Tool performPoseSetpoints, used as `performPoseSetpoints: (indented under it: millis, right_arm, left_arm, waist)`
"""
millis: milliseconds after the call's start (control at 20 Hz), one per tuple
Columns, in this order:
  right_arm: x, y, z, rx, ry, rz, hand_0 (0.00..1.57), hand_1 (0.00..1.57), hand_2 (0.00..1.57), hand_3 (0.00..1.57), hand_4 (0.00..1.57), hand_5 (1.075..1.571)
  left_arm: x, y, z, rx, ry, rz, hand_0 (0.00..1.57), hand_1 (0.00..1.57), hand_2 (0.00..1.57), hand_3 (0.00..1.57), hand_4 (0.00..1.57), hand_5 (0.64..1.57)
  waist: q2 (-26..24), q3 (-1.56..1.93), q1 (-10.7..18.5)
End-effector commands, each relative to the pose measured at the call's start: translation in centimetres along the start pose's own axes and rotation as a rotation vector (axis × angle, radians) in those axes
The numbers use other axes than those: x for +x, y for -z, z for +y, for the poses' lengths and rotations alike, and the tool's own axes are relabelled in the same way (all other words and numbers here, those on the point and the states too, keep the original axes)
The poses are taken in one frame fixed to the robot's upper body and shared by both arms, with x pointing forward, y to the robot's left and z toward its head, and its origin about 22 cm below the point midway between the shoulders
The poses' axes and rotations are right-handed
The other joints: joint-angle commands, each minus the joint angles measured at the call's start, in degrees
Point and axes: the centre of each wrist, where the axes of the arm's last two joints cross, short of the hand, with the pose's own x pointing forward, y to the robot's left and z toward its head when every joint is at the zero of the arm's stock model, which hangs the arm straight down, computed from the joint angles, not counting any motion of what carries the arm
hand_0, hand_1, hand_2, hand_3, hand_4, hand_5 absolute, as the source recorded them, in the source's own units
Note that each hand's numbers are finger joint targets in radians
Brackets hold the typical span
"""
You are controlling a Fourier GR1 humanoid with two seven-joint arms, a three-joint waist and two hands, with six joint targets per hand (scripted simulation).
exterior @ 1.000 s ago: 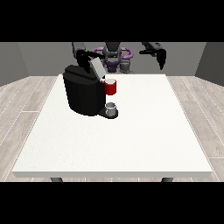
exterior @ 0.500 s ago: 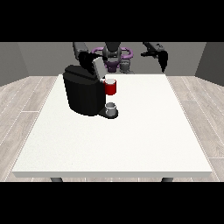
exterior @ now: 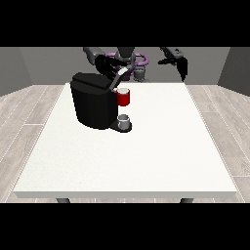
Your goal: Insert the coffee pod into the coffee machine and close the lid
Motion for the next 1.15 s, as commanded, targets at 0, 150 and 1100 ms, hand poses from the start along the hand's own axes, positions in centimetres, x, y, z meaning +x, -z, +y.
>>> performPoseSetpoints:
  millis: [0,150,1100]
  right_arm:
    - [4.2,2.2,1.0,0.018,-0.058,-0.069,0.00,0.00,0.00,0.00,0.17,1.571]
    - [1.1,1.2,2.2,0.014,-0.099,-0.093,0.00,0.00,0.00,0.00,0.12,1.571]
    - [-7.0,-8.5,6.8,0.086,0.268,0.048,0.00,0.00,0.00,0.00,0.16,1.571]
  left_arm:
    - [0.7,1.5,1.2,0.042,0.012,-0.049,0.00,0.00,0.00,0.00,0.17,1.571]
    - [0.3,0.9,-1.0,-0.014,-0.004,-0.044,0.00,0.00,0.00,0.00,0.12,1.571]
    - [-4.1,-3.9,0.1,0.094,-0.032,0.096,0.00,0.00,0.00,0.00,0.19,1.571]
  waist:
    - [2.0,0.01,-1.0]
    - [2.9,0.02,1.0]
    - [-13.1,0.05,-7.9]
